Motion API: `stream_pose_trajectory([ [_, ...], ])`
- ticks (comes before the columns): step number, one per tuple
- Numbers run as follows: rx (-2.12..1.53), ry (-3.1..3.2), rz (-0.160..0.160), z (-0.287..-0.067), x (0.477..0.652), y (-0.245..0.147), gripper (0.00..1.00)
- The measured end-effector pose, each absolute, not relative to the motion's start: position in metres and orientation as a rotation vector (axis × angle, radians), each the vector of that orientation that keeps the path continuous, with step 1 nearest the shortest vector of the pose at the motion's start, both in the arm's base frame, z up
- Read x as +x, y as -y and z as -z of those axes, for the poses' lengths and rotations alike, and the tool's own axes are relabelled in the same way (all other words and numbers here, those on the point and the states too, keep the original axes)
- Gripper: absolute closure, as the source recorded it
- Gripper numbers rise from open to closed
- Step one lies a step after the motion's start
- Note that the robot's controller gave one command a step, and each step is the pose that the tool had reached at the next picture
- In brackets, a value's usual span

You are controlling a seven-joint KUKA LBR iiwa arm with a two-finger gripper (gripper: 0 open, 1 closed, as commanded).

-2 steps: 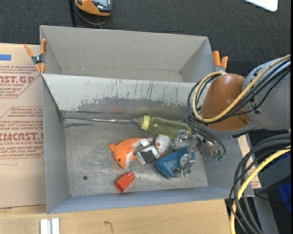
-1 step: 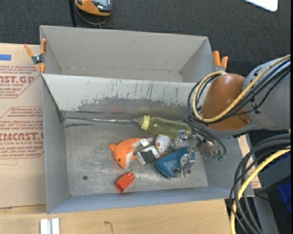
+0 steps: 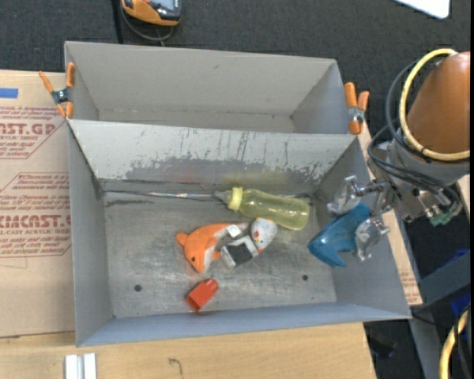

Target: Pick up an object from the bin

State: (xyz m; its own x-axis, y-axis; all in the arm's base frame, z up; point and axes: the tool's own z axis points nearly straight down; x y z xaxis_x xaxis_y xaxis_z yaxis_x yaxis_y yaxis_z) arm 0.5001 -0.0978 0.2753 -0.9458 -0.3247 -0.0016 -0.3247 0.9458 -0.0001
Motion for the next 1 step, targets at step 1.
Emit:
stream_pose_trajectory([
  [1,-0.515,-3.1,-0.002,-0.2731,0.4995,0.0985,1.0],
])
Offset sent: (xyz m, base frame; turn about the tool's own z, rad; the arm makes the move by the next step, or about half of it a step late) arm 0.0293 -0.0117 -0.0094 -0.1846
